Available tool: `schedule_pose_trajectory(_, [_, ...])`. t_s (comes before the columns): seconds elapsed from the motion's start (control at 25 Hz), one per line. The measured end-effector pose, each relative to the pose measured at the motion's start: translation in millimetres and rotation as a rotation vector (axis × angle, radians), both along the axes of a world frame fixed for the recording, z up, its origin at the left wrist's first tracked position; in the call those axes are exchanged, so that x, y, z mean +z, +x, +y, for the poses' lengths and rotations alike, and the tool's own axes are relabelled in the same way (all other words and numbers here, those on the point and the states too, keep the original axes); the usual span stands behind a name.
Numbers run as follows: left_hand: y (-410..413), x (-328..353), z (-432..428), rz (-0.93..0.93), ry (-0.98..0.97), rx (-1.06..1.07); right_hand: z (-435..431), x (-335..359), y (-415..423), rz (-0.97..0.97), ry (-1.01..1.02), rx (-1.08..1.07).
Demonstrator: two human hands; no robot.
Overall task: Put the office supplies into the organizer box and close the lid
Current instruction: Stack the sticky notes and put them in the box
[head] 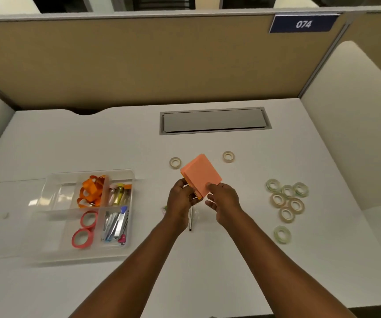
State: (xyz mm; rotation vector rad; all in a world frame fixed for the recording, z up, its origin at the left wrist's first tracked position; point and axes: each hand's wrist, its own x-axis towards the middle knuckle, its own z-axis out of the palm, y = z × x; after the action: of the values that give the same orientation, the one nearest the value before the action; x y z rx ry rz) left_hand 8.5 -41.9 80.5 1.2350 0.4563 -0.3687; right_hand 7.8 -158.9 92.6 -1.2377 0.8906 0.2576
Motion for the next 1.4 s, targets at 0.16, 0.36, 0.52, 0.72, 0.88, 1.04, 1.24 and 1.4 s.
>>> schedule_pose_trajectory(0.16, [-3,7,46,-0.038,0.066,0.037,28,6,1,-0.112,0.068,0.088])
schedule_pose_trajectory(0.36, [3,12,102,-0.113,0.321,0.106,62,9,2,-0.282,-0.181,0.260])
schedule_pose_trajectory(0.52, [-4,8,123,-0.144,0.412,0.057,97,6,-1,-0.348,-0.441,0.351])
schedule_pose_trajectory(0.72, [-17,7,150,-0.133,0.424,0.106,133,6,-2,-0.348,-0.397,0.361])
schedule_pose_trajectory(0.88, [-24,11,186,-0.232,0.705,-0.166,149,12,4,-0.339,-0.262,0.425])
schedule_pose_trajectory(1.04, [-21,19,228,-0.507,1.275,-0.542,164,18,12,-0.355,-0.296,0.630])
schedule_pose_trajectory(1.24, [-10,19,252,-0.588,1.380,-0.677,190,21,19,-0.391,-0.298,0.761])
schedule_pose_trajectory(1.4, [-15,9,268,-0.528,1.248,-0.583,211,20,19,-0.325,-0.179,0.629])
